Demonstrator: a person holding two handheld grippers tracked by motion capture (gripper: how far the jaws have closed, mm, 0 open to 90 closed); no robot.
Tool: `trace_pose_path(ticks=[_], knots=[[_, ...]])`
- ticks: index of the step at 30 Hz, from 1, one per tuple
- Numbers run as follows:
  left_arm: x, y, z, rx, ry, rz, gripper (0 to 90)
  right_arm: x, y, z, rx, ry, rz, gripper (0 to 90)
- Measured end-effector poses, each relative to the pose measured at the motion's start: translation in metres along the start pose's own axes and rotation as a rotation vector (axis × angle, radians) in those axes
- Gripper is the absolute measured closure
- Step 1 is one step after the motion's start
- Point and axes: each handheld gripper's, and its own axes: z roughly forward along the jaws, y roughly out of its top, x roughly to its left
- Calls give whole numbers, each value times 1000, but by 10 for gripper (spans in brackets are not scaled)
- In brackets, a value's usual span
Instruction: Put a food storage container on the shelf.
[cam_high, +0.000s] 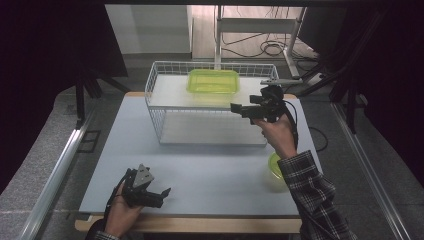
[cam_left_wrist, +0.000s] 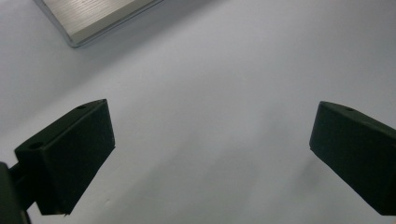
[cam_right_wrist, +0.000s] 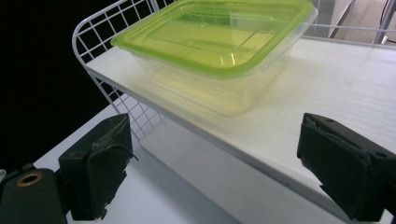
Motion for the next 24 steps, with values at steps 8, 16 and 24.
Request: trace_pose_path(ticks=[8,16,24], knots=[[0,0,0,-5,3,-4,0,6,-15,-5,7,-6,-49,81],[0,0,0,-4,2,-3,0,10,-33,-4,30,-10,-97,70],[0,0,0,-4,-1,-2,0,11,-46,-4,37,5,-98,61]])
